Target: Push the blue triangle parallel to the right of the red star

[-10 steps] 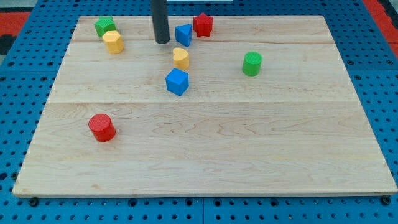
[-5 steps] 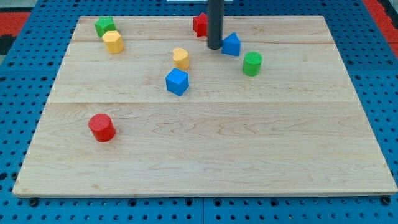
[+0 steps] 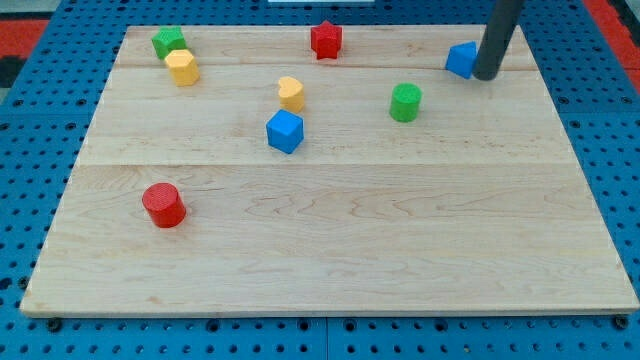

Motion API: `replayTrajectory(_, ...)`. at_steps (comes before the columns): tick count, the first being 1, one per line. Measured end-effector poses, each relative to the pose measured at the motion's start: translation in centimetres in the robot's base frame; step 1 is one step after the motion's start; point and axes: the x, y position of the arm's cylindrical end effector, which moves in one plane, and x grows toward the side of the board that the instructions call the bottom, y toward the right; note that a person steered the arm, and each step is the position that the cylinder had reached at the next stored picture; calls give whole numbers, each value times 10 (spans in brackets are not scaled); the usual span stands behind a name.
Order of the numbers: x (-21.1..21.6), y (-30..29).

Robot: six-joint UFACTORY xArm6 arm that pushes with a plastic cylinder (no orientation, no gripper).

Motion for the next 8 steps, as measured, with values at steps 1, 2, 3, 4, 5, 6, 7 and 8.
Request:
replayTrajectory(1,-43,-3)
replayTrajectory(2,-35,15)
replayTrajectory(3,3,35)
replayTrajectory(4,-4,-16)
replayTrajectory(5,-21,-50)
replayTrajectory(6,-4,-72)
replayTrajectory(7,-30,-107)
replayTrajectory(8,-39,-92)
